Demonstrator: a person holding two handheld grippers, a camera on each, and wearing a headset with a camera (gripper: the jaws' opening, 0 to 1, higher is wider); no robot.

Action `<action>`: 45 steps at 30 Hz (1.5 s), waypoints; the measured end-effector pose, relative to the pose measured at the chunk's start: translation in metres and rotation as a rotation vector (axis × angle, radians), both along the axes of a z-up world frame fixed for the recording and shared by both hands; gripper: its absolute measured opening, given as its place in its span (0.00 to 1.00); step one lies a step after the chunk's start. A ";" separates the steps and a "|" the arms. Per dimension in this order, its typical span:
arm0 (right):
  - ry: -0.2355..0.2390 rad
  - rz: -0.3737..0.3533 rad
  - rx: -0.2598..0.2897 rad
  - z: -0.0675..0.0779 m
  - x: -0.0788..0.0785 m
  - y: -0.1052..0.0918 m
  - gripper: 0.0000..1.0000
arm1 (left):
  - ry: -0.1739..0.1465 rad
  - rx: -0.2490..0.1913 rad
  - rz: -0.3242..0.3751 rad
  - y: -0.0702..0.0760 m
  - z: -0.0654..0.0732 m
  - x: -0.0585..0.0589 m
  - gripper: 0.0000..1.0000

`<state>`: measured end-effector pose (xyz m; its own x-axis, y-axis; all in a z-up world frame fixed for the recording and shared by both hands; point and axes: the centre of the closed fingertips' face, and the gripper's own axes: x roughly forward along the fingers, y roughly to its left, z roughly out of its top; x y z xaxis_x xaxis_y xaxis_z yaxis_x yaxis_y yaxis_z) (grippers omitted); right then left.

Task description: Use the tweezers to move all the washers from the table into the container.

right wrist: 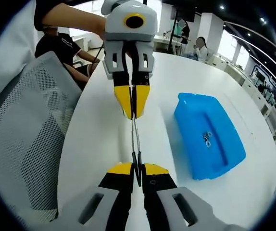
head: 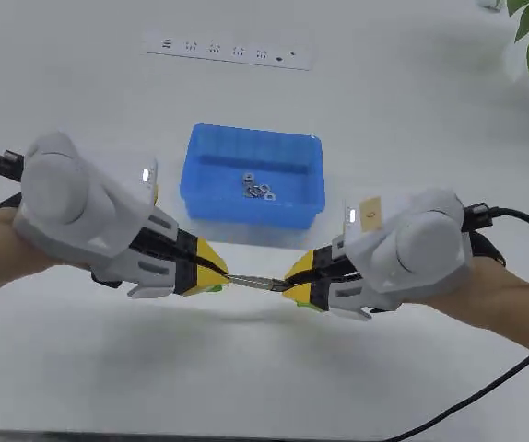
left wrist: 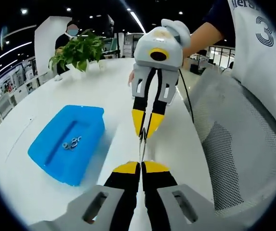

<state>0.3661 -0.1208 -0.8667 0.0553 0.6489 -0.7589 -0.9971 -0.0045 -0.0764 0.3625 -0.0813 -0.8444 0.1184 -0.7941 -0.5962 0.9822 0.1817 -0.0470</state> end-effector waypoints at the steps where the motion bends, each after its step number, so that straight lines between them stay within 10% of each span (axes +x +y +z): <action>1: 0.002 -0.001 -0.002 -0.001 0.003 0.001 0.08 | -0.004 0.002 -0.001 0.001 -0.002 0.003 0.06; 13: -0.001 -0.001 -0.049 -0.020 0.026 0.007 0.08 | 0.006 0.069 0.006 0.008 -0.028 0.023 0.06; 16: 0.000 -0.009 -0.055 -0.022 0.026 0.007 0.09 | -0.041 0.169 -0.020 0.011 -0.041 0.025 0.06; 29: 0.018 -0.062 -0.062 -0.023 0.028 0.003 0.15 | 0.005 0.165 0.103 0.019 -0.038 0.029 0.20; 38: 0.021 -0.134 -0.069 -0.019 0.023 -0.010 0.23 | 0.075 0.131 0.300 0.048 -0.034 0.014 0.30; 45: 0.016 -0.290 0.135 0.018 0.009 -0.022 0.34 | 0.062 -0.022 0.371 0.046 0.006 -0.005 0.43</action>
